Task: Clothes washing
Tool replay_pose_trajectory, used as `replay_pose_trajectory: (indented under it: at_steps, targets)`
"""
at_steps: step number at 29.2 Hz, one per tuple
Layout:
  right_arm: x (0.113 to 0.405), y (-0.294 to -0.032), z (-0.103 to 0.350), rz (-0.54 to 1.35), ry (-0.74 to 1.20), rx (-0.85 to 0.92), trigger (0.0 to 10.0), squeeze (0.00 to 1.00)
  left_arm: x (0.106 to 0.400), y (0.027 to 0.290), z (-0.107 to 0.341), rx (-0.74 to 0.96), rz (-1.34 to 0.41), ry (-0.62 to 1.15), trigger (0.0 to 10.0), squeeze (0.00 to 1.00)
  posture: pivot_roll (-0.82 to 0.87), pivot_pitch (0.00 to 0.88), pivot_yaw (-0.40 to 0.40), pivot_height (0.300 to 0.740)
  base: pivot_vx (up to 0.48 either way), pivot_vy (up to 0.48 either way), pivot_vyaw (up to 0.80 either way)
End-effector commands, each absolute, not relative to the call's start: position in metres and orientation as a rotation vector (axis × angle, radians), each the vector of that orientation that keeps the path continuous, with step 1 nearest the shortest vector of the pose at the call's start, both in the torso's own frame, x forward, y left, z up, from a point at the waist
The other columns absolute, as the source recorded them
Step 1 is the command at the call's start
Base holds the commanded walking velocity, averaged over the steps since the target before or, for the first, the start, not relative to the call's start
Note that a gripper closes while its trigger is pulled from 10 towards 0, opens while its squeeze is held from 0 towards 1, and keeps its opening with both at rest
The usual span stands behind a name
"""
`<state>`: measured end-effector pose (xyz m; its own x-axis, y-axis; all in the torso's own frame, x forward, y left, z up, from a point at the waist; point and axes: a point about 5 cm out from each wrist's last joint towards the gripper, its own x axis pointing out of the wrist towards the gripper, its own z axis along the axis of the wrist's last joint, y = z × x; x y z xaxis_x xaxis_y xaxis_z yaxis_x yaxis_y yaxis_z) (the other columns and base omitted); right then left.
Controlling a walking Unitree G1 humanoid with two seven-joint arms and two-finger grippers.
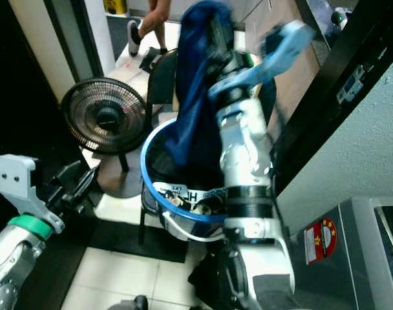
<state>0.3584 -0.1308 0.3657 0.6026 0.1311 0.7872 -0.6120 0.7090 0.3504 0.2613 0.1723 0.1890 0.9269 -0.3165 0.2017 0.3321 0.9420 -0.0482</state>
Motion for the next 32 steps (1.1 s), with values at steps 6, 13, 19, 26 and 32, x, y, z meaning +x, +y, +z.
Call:
replay_pose_trajectory:
  at_steps: [6, 13, 19, 26, 32]
  targets:
    - [0.332, -0.175, 0.43, 0.428, -1.07, 0.807, 0.0, 0.0, 0.269, 0.169, 0.198, -0.098, -0.341, -0.237, 10.0, 0.0, 0.12, 0.0, 0.051, 0.74, 0.0, 0.0, 0.0]
    - [0.32, -0.194, 0.455, 0.415, -1.161, 0.861, 0.0, 0.0, 0.273, 0.166, 0.203, -0.1, -0.355, -0.259, 10.0, 0.0, 0.12, 0.0, 0.054, 0.74, 0.0, 0.0, 0.0]
    - [0.31, -0.21, 0.472, 0.401, -1.218, 0.861, 0.0, 0.0, 0.277, 0.163, 0.205, -0.099, -0.373, -0.271, 10.0, 0.0, 0.12, 0.0, 0.058, 0.74, 0.0, 0.0, 0.0]
    - [0.327, -0.162, 0.417, 0.701, -0.934, 0.654, 0.0, 0.0, 0.276, 0.157, 0.206, -0.075, -0.426, -0.267, 10.0, 0.0, 0.11, 0.0, 0.066, 0.74, 0.0, 0.0, 0.0]
    - [0.332, -0.131, 0.362, 0.724, -0.728, 0.559, 0.0, 0.0, 0.273, 0.156, 0.21, -0.067, -0.436, -0.27, 10.0, 0.0, 0.12, 0.0, 0.067, 0.74, 0.0, 0.0, 0.0]
